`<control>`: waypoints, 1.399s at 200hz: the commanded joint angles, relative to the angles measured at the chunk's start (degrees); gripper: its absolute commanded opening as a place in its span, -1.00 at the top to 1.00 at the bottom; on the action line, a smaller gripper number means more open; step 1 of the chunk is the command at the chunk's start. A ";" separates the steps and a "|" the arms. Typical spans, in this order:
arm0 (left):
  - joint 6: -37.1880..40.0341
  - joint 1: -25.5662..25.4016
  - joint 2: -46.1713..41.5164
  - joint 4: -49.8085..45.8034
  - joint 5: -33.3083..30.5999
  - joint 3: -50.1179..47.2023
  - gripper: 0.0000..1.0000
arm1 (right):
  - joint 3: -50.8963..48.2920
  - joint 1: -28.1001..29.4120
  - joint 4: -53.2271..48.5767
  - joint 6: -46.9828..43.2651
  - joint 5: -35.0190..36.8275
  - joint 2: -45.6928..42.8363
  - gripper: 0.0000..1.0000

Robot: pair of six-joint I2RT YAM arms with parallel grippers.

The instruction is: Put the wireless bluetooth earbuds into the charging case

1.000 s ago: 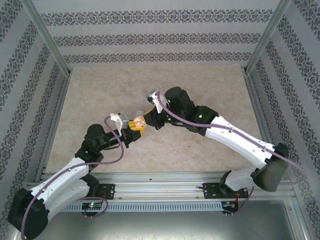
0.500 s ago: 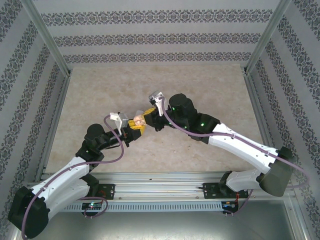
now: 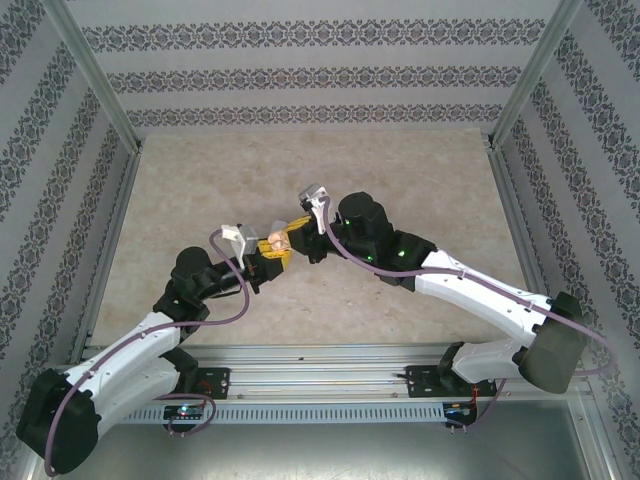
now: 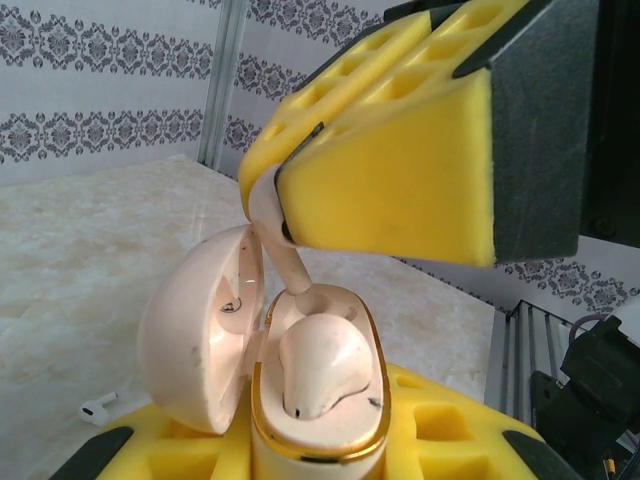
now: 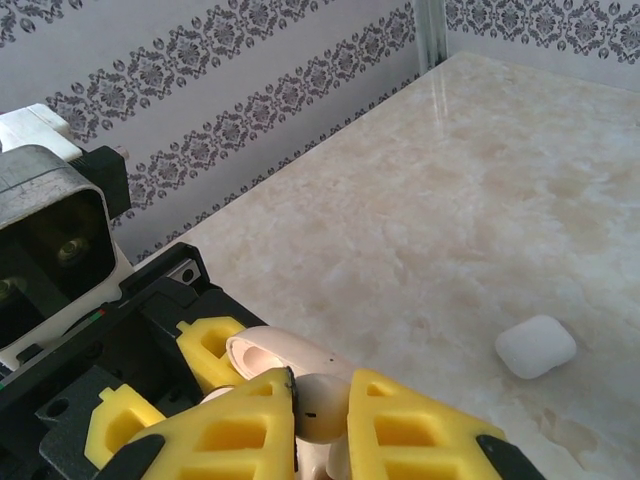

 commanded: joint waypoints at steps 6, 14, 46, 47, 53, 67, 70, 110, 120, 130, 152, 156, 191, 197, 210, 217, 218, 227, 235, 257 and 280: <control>-0.62 -0.38 -0.22 5.01 0.24 0.04 0.76 | -2.22 0.62 1.30 1.51 0.93 -1.27 0.67; -0.62 -0.36 -0.10 5.13 0.20 0.04 0.76 | -2.49 0.63 1.50 1.71 0.91 -1.44 0.67; -0.82 -0.36 0.16 5.81 0.12 -0.05 0.76 | -3.61 0.63 2.79 2.53 0.91 -2.11 0.67; -0.83 -0.36 0.21 5.82 0.12 -0.05 0.76 | -3.65 0.68 2.83 2.54 0.91 -2.14 0.67; -0.83 -0.40 0.23 5.98 0.11 -0.14 0.76 | -3.84 0.72 2.94 2.70 0.83 -2.29 0.67; -0.83 -0.39 0.40 6.25 0.03 -0.18 0.76 | -4.19 0.89 3.55 2.98 0.83 -2.75 0.67; -0.84 -0.38 0.35 6.34 -0.03 -0.22 0.76 | -4.31 0.96 3.62 2.99 0.87 -2.90 0.67; -1.25 -0.36 1.06 8.74 -0.41 -1.08 0.76 | -5.36 1.59 4.62 3.08 1.08 -3.35 0.67; -1.39 -0.37 1.34 9.86 -0.33 -1.46 0.76 | -5.56 1.60 5.13 3.16 1.13 -3.38 0.67; -1.55 -0.36 1.51 11.06 -0.32 -1.89 0.76 | -5.61 1.69 5.16 3.13 1.18 -3.22 0.67; -1.90 -0.36 1.96 13.56 -0.07 -2.68 0.76 | -5.80 1.64 5.67 3.10 1.42 -2.87 0.66; -1.92 -0.38 1.95 14.01 0.03 -2.84 0.76 | -5.94 1.68 5.81 3.08 1.46 -2.71 0.66; -2.00 -0.44 2.06 17.05 0.61 -3.92 0.76 | -5.89 1.69 6.29 2.67 1.81 -2.01 0.66; -1.94 -0.38 2.04 17.23 0.63 -4.07 0.76 | -5.88 1.69 6.38 2.65 1.86 -1.91 0.66; -1.70 -0.40 1.96 17.42 0.80 -4.18 0.76 | -5.83 1.74 6.39 2.46 2.03 -1.90 0.66; -1.62 -0.36 2.00 17.52 0.82 -4.26 0.76 | -5.95 1.77 6.54 2.31 2.22 -1.90 0.66; -1.58 -0.36 1.96 17.56 0.82 -4.27 0.76 | -5.96 1.77 6.60 2.30 2.27 -1.90 0.66; -1.54 -0.36 2.01 17.95 0.82 -4.44 0.76 | -6.01 1.83 6.82 2.04 2.31 -2.03 0.66; -1.62 -0.36 2.03 18.20 0.82 -4.61 0.76 | -6.05 1.92 7.07 1.76 2.52 -2.14 0.66; -1.69 -0.38 2.23 18.48 0.91 -4.62 0.76 | -6.18 2.13 7.55 1.02 2.07 -1.82 0.66; -1.69 -0.36 2.28 18.84 1.07 -4.54 0.76 | -6.07 2.57 8.33 0.36 1.16 -1.16 0.66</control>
